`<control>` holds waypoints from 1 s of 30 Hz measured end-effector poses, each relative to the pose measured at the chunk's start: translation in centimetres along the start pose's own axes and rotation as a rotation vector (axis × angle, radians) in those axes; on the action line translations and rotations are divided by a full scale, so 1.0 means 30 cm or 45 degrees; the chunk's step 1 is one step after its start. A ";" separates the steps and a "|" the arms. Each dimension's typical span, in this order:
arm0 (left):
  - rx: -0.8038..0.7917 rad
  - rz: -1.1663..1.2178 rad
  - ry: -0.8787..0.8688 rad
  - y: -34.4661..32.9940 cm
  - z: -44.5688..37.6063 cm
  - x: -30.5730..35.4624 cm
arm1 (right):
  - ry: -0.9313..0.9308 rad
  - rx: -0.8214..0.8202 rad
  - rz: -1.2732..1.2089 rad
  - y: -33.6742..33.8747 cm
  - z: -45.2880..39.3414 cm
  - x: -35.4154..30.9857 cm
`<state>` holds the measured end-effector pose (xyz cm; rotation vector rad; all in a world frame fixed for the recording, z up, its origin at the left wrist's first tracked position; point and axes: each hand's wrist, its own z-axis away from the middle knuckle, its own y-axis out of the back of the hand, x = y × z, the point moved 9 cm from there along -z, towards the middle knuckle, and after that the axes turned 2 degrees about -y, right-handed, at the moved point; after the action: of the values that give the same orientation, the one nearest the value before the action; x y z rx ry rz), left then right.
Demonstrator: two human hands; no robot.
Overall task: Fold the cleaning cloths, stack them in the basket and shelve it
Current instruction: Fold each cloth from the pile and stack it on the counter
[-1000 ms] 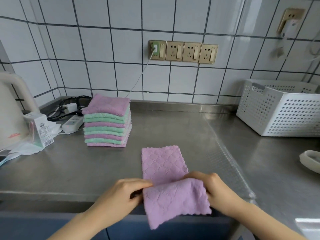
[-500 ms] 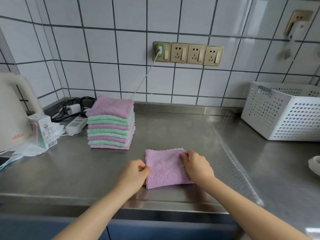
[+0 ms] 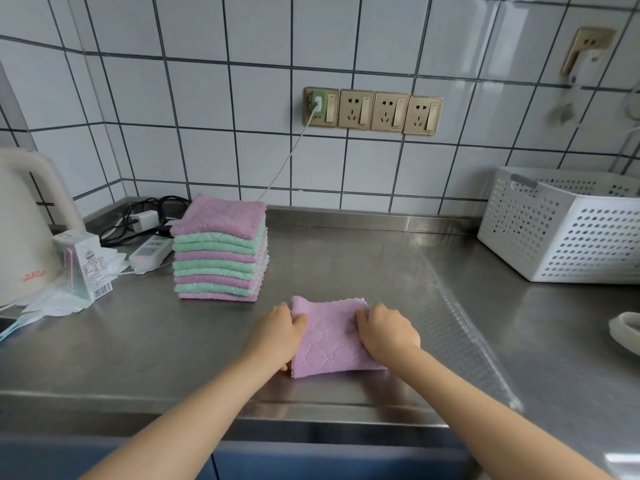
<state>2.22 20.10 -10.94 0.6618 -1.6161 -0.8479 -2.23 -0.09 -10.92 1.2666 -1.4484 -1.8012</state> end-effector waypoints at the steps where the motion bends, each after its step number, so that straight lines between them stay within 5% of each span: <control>1: 0.068 -0.026 -0.041 0.006 -0.005 0.005 | 0.021 0.024 0.030 -0.006 0.004 -0.004; 6: 0.185 -0.153 -0.084 -0.011 0.018 0.005 | 0.079 0.135 0.170 0.008 0.023 -0.029; 11: 0.208 -0.458 -0.142 0.013 0.027 0.051 | 0.341 0.476 0.460 0.066 0.077 -0.112; 16: 0.217 -0.534 -0.167 0.027 0.052 0.051 | 0.389 0.402 0.501 0.013 0.055 -0.085; 20: 0.063 0.093 -0.097 0.004 0.044 0.023 | 0.300 0.269 0.388 -0.021 0.030 -0.038; 25: -0.049 1.439 0.504 -0.060 0.073 -0.034 | 0.275 0.262 0.253 -0.023 0.030 -0.023; 30: -0.240 1.551 0.438 -0.073 0.103 0.004 | 0.366 0.225 0.113 -0.041 0.023 -0.012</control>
<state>-0.88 19.28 -12.96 -0.3369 -1.2659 0.0357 -2.47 0.92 -11.95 1.4553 -1.4964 -1.3923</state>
